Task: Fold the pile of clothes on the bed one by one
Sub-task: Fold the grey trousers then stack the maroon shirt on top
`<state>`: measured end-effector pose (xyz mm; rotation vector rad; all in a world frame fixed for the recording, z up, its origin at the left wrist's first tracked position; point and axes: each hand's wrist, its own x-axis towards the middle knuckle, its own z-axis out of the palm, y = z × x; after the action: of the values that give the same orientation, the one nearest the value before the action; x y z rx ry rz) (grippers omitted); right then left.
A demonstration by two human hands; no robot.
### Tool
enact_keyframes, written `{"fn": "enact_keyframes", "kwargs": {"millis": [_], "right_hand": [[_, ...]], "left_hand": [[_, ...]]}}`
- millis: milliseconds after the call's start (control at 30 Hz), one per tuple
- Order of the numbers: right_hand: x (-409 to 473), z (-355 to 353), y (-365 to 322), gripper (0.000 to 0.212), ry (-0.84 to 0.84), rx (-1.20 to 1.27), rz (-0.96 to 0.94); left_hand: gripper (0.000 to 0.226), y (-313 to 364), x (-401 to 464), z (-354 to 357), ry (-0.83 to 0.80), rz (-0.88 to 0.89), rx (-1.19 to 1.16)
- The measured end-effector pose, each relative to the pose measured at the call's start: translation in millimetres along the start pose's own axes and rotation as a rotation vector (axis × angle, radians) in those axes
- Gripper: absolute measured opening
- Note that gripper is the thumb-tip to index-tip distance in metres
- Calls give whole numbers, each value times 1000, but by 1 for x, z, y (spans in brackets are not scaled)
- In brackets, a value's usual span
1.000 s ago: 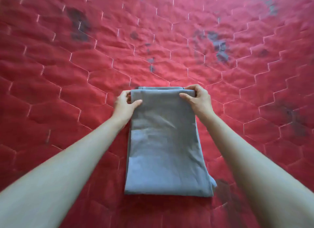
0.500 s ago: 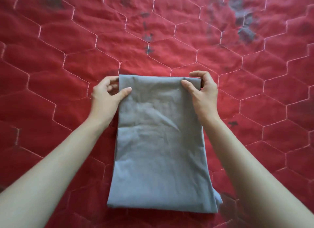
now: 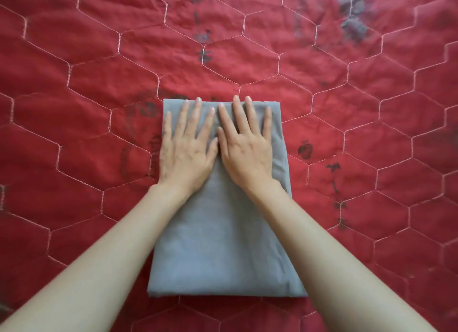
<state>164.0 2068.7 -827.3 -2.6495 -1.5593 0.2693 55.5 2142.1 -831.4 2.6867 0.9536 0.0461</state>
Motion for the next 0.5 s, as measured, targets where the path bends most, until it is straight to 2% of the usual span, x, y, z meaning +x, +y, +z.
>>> {"fn": "enact_keyframes", "kwargs": {"millis": [100,300,400,500], "right_hand": [[24,11,16,56,-20,-117,34],[50,3,15,54,-72,-84,188],[18,-8,4,53,15,-30,211],[-59,-10,-19,58,145,75,224]], "left_hand": [[57,-12,18,9,-29,-3,77],[57,-6,20,6,-76,-43,127],[60,5,0,-2,-96,-85,118],[62,25,-58,-9,-94,-42,39]]}}
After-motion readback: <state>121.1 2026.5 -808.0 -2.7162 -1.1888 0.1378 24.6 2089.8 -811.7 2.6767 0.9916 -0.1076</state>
